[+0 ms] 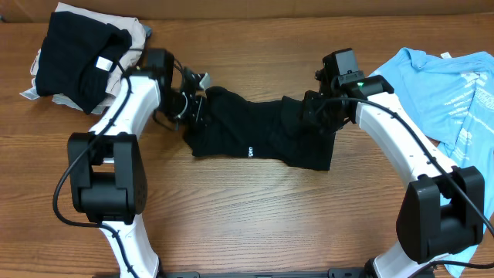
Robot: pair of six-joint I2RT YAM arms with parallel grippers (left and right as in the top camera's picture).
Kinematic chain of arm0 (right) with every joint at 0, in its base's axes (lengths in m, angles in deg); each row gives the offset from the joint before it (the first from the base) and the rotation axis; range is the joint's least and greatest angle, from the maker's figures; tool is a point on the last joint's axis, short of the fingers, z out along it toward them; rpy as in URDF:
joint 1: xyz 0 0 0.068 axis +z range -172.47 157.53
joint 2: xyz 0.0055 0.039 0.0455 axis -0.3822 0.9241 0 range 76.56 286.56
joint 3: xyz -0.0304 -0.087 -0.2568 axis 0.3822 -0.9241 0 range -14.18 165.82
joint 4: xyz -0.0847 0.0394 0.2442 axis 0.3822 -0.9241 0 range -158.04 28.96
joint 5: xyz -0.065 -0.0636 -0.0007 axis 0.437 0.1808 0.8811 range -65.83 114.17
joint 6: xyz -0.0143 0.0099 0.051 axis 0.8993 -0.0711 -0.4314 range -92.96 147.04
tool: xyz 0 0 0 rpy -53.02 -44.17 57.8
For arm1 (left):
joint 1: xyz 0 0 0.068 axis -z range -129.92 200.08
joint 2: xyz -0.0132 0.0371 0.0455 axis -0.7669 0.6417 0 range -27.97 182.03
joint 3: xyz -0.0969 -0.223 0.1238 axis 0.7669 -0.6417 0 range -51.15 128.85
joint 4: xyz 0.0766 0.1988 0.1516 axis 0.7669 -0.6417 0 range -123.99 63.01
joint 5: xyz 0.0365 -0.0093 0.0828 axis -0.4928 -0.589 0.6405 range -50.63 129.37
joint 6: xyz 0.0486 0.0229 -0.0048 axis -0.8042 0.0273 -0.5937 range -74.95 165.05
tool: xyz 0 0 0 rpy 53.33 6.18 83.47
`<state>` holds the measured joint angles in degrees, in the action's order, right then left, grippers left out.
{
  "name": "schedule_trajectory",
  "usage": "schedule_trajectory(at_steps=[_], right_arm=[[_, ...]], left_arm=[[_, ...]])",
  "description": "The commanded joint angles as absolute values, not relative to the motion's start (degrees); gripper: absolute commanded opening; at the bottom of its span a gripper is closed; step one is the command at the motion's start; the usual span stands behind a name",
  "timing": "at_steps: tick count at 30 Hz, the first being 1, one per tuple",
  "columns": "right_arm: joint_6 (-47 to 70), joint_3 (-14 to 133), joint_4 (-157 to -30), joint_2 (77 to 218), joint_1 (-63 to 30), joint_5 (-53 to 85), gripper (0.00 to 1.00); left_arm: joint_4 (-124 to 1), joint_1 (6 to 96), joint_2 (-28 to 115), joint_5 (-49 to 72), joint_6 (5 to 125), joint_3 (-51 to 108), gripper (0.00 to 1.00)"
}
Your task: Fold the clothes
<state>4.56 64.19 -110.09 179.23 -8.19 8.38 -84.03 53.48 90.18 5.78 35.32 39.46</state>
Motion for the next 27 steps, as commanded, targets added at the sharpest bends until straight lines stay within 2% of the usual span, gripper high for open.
schedule_trajectory(at_steps=[1, 4, 10, 13, 19, 27], right_arm=[[4.2, 62.0, -108.7, 179.3, -7.9, 4.5, 0.18], [3.2, 60.4, -106.6, 179.3, -7.9, 4.5, 0.18], [0.4, 56.3, -99.5, 179.4, -7.9, -0.8, 0.11], [-3.6, 54.1, -95.1, 179.7, -7.2, -1.2, 0.04], [-12.2, 49.8, -87.1, 182.0, -4.9, -1.2, 0.04], [-18.5, 49.2, -86.2, 188.6, -4.1, -1.0, 0.04]], left_arm=[[-90.1, 53.0, 90.0, 13.8, 36.8, 48.0, 0.04], [-97.7, 53.1, 90.0, 17.5, 36.7, 54.6, 0.04], [-106.9, 53.5, 90.0, 19.1, 37.0, 63.5, 0.04], [-108.8, 54.5, 90.0, 21.8, 37.8, 64.8, 0.04], [-110.4, 57.0, 90.0, 26.9, 40.0, 65.1, 0.04], [-111.2, 61.0, 90.0, 26.8, 43.6, 69.6, 0.04]])
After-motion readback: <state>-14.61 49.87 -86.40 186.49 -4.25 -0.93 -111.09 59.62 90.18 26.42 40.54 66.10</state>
